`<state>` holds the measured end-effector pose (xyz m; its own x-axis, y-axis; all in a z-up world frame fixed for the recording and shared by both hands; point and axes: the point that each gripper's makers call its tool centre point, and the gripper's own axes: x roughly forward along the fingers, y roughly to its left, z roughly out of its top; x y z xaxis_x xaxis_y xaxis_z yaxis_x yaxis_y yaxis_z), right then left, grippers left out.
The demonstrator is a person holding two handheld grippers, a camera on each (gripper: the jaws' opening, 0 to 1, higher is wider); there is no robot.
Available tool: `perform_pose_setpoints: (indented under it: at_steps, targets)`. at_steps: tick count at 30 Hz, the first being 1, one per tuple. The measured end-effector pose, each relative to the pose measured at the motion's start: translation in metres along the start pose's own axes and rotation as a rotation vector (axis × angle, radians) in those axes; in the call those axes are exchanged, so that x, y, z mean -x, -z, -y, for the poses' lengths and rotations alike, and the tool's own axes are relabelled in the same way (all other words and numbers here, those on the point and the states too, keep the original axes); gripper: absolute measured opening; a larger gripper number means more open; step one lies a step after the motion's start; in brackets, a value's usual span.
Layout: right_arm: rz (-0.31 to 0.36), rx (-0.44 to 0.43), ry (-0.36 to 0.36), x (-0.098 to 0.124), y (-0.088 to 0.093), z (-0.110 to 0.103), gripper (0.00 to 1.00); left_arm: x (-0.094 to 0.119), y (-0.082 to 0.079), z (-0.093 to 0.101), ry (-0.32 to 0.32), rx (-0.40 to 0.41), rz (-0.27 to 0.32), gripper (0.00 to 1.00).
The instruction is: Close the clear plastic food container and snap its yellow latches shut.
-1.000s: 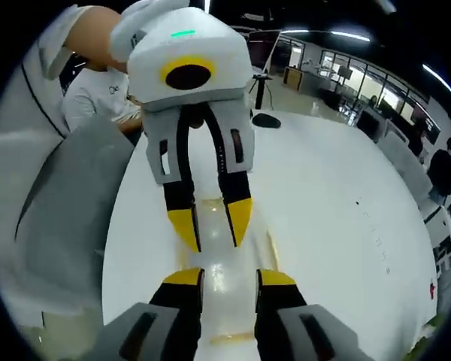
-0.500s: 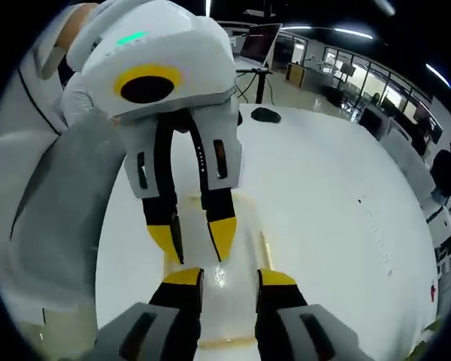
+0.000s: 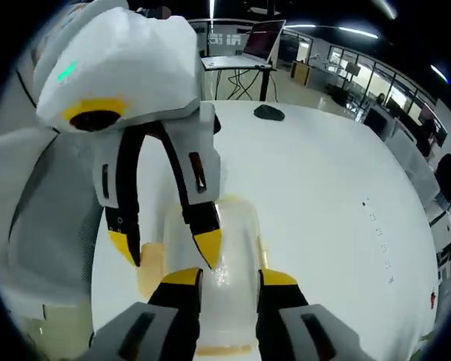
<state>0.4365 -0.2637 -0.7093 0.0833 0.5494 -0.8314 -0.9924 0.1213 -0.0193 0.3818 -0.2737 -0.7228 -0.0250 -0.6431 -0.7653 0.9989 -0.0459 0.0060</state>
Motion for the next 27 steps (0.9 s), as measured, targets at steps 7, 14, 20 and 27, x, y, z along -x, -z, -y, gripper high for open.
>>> perform_pose_setpoints:
  at_steps: [7,14,20,27]
  targets:
    - [-0.045,-0.006,-0.024,-0.008,0.009,0.001,0.42,-0.004,0.003,-0.003,-0.074,-0.084,-0.028,0.52]
    - [-0.086,0.015,-0.039,-0.012,0.016,0.006,0.47,-0.006,0.002,-0.007,-0.111,-0.130,-0.032,0.54]
    - [-0.115,0.008,-0.077,-0.014,0.017,0.007,0.48,-0.008,0.007,-0.008,-0.134,-0.147,-0.048,0.56]
    - [-0.157,0.006,-0.153,-0.018,0.017,0.004,0.46,-0.009,0.005,-0.015,-0.163,-0.142,-0.044,0.45]
